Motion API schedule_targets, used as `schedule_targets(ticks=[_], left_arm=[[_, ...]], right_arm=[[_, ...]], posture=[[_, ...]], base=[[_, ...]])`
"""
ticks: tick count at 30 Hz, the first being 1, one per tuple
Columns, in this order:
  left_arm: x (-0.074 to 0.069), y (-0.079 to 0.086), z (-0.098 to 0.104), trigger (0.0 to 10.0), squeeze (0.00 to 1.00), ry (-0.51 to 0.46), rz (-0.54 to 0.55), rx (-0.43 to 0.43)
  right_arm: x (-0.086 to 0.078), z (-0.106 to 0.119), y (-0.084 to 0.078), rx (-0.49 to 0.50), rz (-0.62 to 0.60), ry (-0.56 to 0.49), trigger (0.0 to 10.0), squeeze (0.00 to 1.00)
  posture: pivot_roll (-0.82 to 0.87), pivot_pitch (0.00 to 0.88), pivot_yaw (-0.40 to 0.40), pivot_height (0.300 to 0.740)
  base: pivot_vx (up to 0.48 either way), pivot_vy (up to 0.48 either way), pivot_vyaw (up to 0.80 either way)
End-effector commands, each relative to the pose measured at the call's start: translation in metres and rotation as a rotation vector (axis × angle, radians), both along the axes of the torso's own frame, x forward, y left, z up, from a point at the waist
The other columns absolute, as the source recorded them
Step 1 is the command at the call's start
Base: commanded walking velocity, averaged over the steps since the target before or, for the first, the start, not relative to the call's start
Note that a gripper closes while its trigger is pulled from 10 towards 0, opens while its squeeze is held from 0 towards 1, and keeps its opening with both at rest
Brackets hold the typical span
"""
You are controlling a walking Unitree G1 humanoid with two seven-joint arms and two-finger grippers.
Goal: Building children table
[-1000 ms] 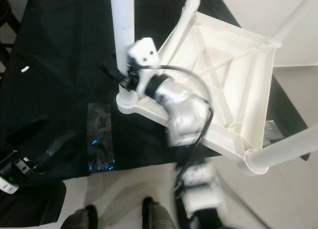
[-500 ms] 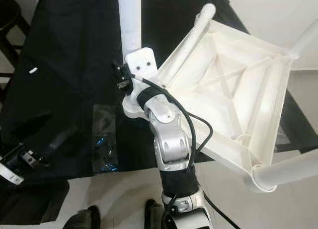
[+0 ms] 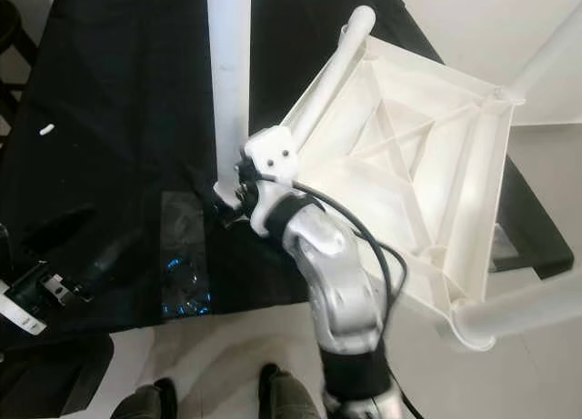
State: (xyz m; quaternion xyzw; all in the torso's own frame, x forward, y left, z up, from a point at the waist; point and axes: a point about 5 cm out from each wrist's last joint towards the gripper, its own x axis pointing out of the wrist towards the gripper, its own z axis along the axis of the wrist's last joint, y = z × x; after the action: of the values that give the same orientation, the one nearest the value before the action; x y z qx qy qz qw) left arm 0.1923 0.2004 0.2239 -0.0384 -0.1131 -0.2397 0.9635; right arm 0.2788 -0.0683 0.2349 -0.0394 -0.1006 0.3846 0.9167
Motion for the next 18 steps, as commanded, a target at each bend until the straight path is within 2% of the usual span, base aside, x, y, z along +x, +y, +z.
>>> schedule_targets(ticks=[1, 2, 5, 9, 10, 15, 18], left_arm=[[0.001, 0.003, -0.006, 10.0, 0.00, 0.032, 0.036, -0.005], [0.003, 0.005, -0.006, 10.0, 0.00, 0.032, 0.056, -0.009], [0.007, 0.009, -0.006, 10.0, 0.00, 0.030, 0.089, -0.018], [0.014, 0.011, -0.007, 10.0, 0.00, 0.031, 0.099, -0.014], [0.014, 0.011, -0.007, 10.0, 0.00, 0.031, 0.099, -0.014], [0.018, 0.011, -0.009, 10.0, 0.00, 0.033, 0.106, -0.006], [0.018, 0.011, -0.009, 10.0, 0.00, 0.034, 0.108, -0.003]], right_arm=[[-0.011, -0.007, 0.007, -0.015, 0.071, 0.026, 10.0, 0.60], [-0.016, -0.013, 0.006, -0.020, 0.064, 0.050, 10.0, 0.00], [-0.019, -0.019, 0.002, -0.035, 0.029, 0.067, 10.0, 0.00], [-0.002, -0.023, -0.014, -0.076, -0.186, 0.059, 10.0, 0.00], [-0.002, -0.023, -0.014, -0.076, -0.186, 0.059, 10.0, 0.00], [0.007, -0.026, -0.035, -0.126, -0.379, 0.061, 10.0, 0.00], [0.006, -0.027, -0.036, -0.130, -0.396, 0.070, 10.0, 0.00]], posture=[[0.06, 0.225, -0.100, 0.740], [0.05, 0.216, -0.093, 0.740], [0.04, 0.209, -0.090, 0.740], [0.03, 0.186, -0.077, 0.740], [0.03, 0.186, -0.077, 0.740], [0.02, 0.176, -0.072, 0.740], [0.02, 0.176, -0.072, 0.740]], base=[[0.000, 0.000, 0.00], [0.000, 0.000, 0.00], [0.000, 0.000, 0.00], [0.000, 0.000, 0.00], [0.000, 0.000, 0.00], [0.000, 0.000, 0.00], [0.000, 0.000, 0.00]])
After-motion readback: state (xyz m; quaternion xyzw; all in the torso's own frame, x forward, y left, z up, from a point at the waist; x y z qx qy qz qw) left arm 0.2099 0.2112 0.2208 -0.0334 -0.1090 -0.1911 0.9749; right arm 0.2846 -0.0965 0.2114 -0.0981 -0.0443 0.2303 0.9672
